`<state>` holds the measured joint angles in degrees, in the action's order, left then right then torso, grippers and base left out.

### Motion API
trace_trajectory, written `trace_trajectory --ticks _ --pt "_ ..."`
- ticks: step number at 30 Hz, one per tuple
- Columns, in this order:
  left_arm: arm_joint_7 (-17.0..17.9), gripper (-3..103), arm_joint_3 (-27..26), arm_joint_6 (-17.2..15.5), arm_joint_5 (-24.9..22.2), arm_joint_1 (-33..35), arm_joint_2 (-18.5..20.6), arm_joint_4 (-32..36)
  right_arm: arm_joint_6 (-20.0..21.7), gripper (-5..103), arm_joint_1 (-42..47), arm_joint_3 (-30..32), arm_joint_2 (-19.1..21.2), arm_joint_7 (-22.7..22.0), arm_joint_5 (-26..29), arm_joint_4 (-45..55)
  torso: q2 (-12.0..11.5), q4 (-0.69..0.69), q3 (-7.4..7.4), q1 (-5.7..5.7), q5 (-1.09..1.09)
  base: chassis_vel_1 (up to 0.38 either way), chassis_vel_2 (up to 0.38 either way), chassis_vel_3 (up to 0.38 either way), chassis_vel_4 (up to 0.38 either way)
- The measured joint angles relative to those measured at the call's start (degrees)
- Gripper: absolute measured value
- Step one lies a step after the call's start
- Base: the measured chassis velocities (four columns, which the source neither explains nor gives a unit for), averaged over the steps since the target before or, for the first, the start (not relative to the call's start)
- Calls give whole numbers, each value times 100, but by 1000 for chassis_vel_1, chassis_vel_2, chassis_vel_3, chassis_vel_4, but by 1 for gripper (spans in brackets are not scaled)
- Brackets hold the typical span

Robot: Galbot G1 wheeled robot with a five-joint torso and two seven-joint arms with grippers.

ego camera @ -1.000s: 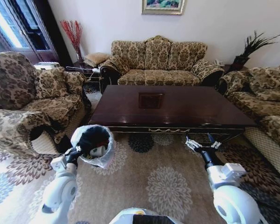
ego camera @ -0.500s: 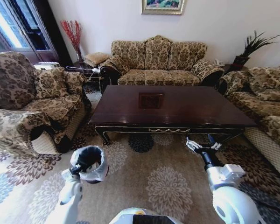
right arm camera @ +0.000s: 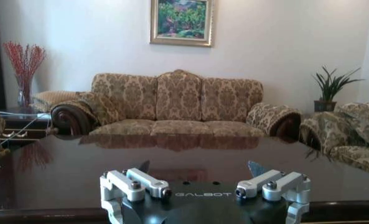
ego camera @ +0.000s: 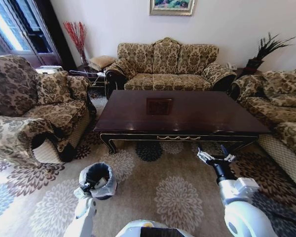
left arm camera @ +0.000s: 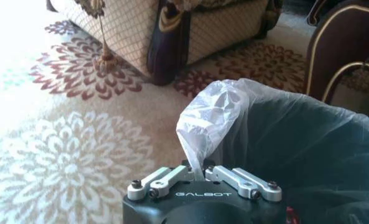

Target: Move to the front of the table and place the trash on the table into the trash bin.

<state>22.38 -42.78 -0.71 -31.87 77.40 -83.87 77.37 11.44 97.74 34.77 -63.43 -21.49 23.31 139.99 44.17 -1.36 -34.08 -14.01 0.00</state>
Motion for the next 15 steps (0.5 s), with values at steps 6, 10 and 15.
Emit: trace_trajectory --ticks 6,10,15 --pt "-34 3 38 85 214 40 -205 -31 0 100 -14 -16 1 -7 -3 -9 0 -1 0 0 -1 0 0 0 0" --pt "-43 3 55 135 391 27 -287 -118 -2 100 -11 -13 -16 -10 -3 -14 0 0 0 0 -1 0 0 0 0" --pt "-106 3 77 266 484 -59 -324 -421 -17 100 -10 16 -23 -15 12 -23 0 -1 -1 0 0 0 0 0 0"
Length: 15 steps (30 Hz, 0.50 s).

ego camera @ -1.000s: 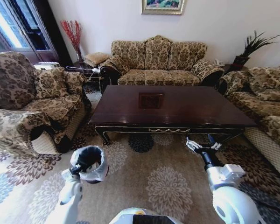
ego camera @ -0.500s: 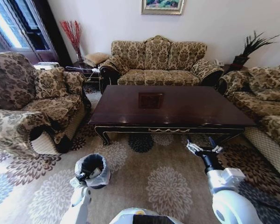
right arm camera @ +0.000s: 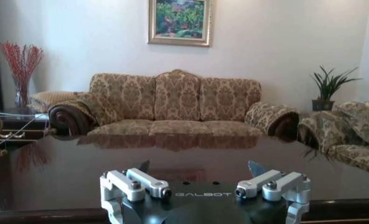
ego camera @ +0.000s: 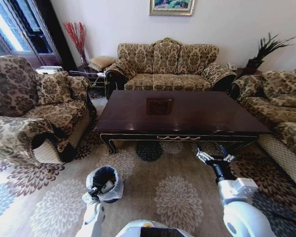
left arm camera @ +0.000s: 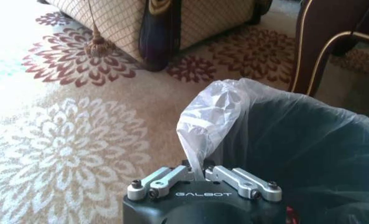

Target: Move to the front of the table and place the trash on the table into the trash bin.

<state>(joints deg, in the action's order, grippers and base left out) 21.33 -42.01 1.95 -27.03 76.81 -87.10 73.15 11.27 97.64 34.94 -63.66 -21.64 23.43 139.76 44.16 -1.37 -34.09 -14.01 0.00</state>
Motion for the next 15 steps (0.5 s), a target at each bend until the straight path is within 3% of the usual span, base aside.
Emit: trace_trajectory --ticks 7,11,13,15 --pt "-51 3 21 22 18 -110 -1 -187 -23 100 -3 35 15 -4 25 -17 0 1 0 0 -1 0 0 0 0" --pt "-183 0 40 217 1 -211 37 -479 -52 100 3 42 31 -14 37 -21 0 0 0 0 -1 0 0 0 0" --pt "-246 2 51 354 14 -259 50 -634 -60 100 12 60 36 -13 60 -22 0 0 0 0 -1 0 0 0 0" --pt "-307 12 50 545 36 -372 47 -920 -64 100 28 96 44 -1 101 -22 1 1 0 0 -3 0 0 0 0"
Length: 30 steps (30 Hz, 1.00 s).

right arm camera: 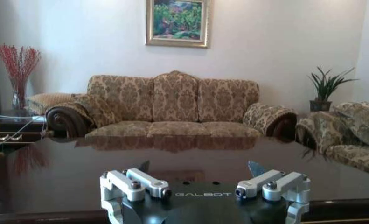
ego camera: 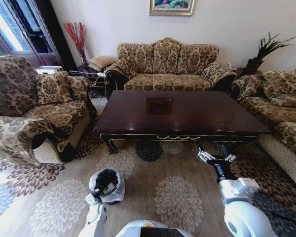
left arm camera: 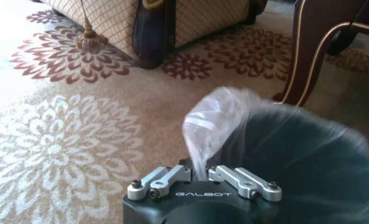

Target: Move to the front of the table and place the trash on the table into the trash bin.

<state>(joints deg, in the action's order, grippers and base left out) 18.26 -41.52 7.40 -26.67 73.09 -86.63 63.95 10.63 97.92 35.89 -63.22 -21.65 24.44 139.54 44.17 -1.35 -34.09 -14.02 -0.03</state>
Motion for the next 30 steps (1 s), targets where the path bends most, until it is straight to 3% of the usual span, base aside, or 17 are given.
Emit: trace_trajectory --ticks 1,7,13,16,18,21,25,27,30 --pt "0 12 0 0 0 0 0 0 0 100 0 0 0 0 0 0 0 0 0 0 0 0 0 0 0" --pt "-182 38 6 154 82 -60 -22 -279 -16 100 6 50 4 18 37 0 0 -1 0 0 1 0 0 0 0" --pt "-290 55 -80 77 90 101 -19 252 -15 100 -17 48 3 62 63 -1 0 -1 0 0 3 0 0 0 0" --pt "-265 71 -155 -69 157 309 -12 1119 -8 100 -63 -5 1 82 60 -23 0 -2 0 0 2 0 0 0 0" --pt "-243 71 -171 -100 202 350 -19 1319 -7 100 -76 -20 0 84 58 -28 0 -1 0 0 2 0 0 0 0" --pt "-59 87 -237 -329 402 528 -52 2259 5 100 -141 -69 4 85 55 -39 0 -1 0 0 2 0 0 0 0" --pt "24 99 -268 -420 644 718 -54 2997 23 100 -169 -59 27 92 66 -23 0 -1 -1 0 4 0 0 0 0" --pt "-34 100 -274 -367 717 867 -48 3377 33 100 -166 -35 28 99 78 -6 0 1 -1 -1 5 0 0 0 0" --pt "-624 100 -296 -189 846 1605 42 4605 49 100 -99 60 6 184 88 13 0 -2 0 -1 1 0 0 0 0"
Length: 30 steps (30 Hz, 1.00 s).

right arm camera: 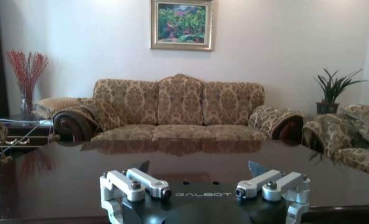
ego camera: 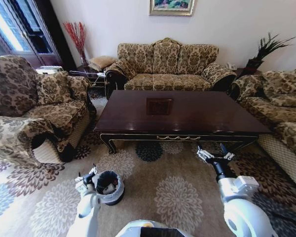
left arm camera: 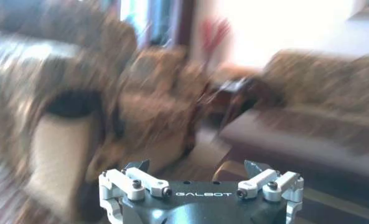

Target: Move to the front of the table and place the trash on the table into the trash bin.

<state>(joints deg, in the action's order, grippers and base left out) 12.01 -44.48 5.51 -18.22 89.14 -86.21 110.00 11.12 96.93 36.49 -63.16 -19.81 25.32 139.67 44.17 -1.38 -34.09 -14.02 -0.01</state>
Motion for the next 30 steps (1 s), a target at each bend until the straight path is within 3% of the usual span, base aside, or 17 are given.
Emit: trace_trajectory --ticks 1,3,6,15,30 --pt "0 100 0 0 0 0 0 0 0 100 0 0 0 0 0 0 0 0 0 0 0 0 0 0 0" --pt "-494 100 -17 -14 118 537 60 677 -7 100 101 151 -54 291 -16 -34 0 -1 0 1 -1 0 0 0 0" --pt "-680 100 -5 -181 188 869 3 1284 -11 100 207 292 -98 658 -50 -77 1 0 0 1 -1 0 0 0 0" --pt "-562 100 56 -380 699 778 -457 1612 112 100 64 82 35 798 -150 -136 0 1 -1 0 2 -14 -36 16 23" --pt "-611 100 116 -524 876 1036 -592 2334 354 100 -135 -162 140 593 -279 -103 0 2 -1 0 -2 -169 -224 176 227"
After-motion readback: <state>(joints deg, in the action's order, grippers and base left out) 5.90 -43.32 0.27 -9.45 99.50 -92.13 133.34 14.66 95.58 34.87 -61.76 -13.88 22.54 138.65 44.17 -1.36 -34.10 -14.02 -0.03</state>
